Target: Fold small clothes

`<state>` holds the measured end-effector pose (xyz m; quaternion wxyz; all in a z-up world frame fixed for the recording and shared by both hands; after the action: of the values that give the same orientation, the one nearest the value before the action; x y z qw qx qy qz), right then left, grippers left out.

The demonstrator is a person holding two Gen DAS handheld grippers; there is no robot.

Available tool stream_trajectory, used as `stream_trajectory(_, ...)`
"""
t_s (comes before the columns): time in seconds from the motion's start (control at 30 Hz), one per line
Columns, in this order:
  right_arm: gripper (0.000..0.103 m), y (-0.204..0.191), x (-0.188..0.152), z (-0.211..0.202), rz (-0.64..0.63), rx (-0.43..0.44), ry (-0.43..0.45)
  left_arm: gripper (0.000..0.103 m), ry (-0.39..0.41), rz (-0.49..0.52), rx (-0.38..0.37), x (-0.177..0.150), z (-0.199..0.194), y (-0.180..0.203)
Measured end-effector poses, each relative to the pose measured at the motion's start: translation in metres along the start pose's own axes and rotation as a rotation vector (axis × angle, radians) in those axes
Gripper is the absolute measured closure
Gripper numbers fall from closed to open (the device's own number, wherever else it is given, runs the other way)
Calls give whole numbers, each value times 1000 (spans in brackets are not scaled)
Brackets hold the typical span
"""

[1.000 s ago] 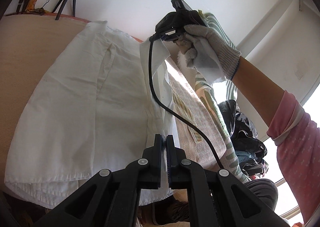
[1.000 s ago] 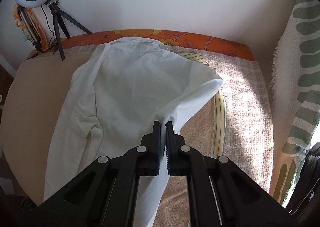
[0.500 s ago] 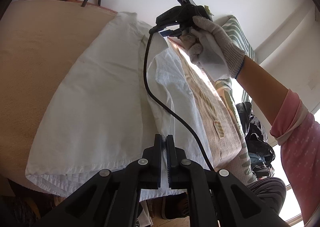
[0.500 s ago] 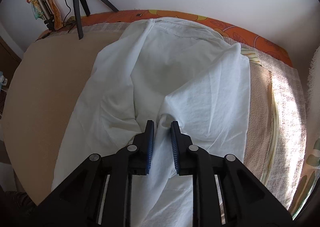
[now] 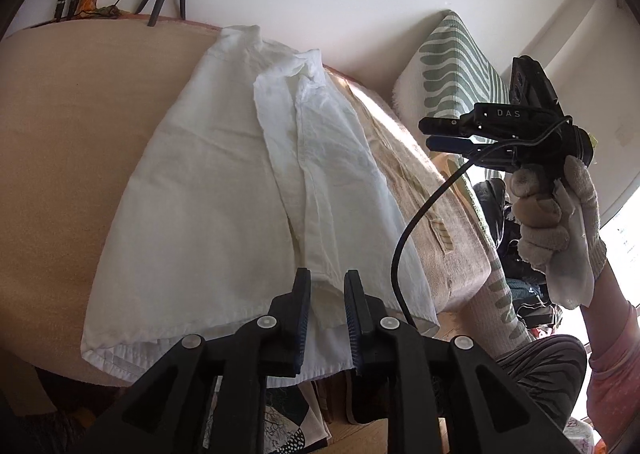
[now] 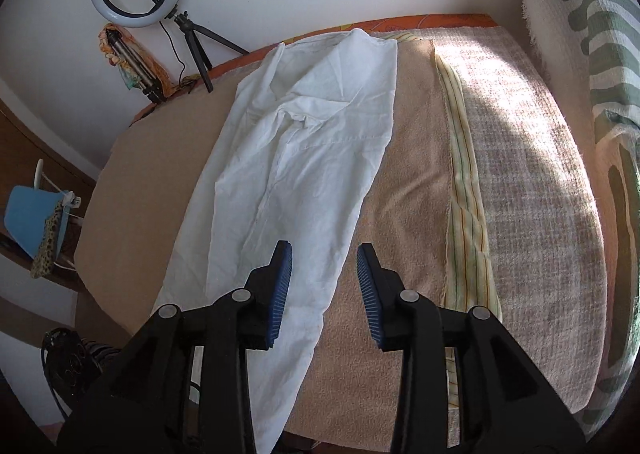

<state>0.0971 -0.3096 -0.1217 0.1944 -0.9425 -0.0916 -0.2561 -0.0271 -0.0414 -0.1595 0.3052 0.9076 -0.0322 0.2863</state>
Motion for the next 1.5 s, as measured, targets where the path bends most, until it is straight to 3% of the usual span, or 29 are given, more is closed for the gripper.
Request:
stream_trajectory(0.2,67,-3,-78,2,61,82,-73,70,60,90,82,6,-41,-13)
stream_trajectory(0.27,58,-7,-93,8,57,100,-94,63,91,90,123,13,-55,-25)
stream_trajectory(0.33,54,-6,-103,14,62,116,-108,61,102,69,164,21,-62,-41)
stream_trajectory(0.43,54,-7,-111,22,77,191,-152,52,57,-15,180,31,-60,-69)
stream_trajectory(0.57,54,-12,-116,32,87,291,-189,51,-42,-98,154,32,-42,-90)
stream_trajectory(0.7,55,-20,-121,42,86,320,-214,56,-103,-113,131,28,-25,-97)
stream_trajectory(0.73,62,-21,-123,45,78,324,-221,58,-91,-126,120,28,-24,-98)
stream_trajectory(0.83,91,-25,-129,54,46,326,-242,81,-102,-135,90,28,-21,-97)
stream_trajectory(0.97,98,-33,-130,42,-16,280,-203,98,-67,-80,109,30,-29,-83)
stream_trajectory(1.07,99,-28,-131,18,-39,247,-142,99,-29,-35,108,29,-39,-71)
stream_trajectory(1.2,101,-15,-147,36,-13,194,-220,99,-70,11,176,18,-24,-73)
stream_trajectory(1.33,101,-22,-146,36,-68,165,-198,99,-69,9,179,18,-25,-75)
stream_trajectory(1.5,98,-15,-144,27,-37,228,-181,96,-69,25,165,17,-29,-72)
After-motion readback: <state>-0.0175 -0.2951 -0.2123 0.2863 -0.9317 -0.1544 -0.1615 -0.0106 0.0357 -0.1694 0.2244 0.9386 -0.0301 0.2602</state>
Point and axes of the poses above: each gripper's, at about its wrist camera, not at the fingertips, and z roughly the way its jaws point, y to its right, x to its top, the point moved 3 cm from there along z, roughly the way its jaws point, and after that the axes turned 3 degrees about -z, right-handed, at the moved point
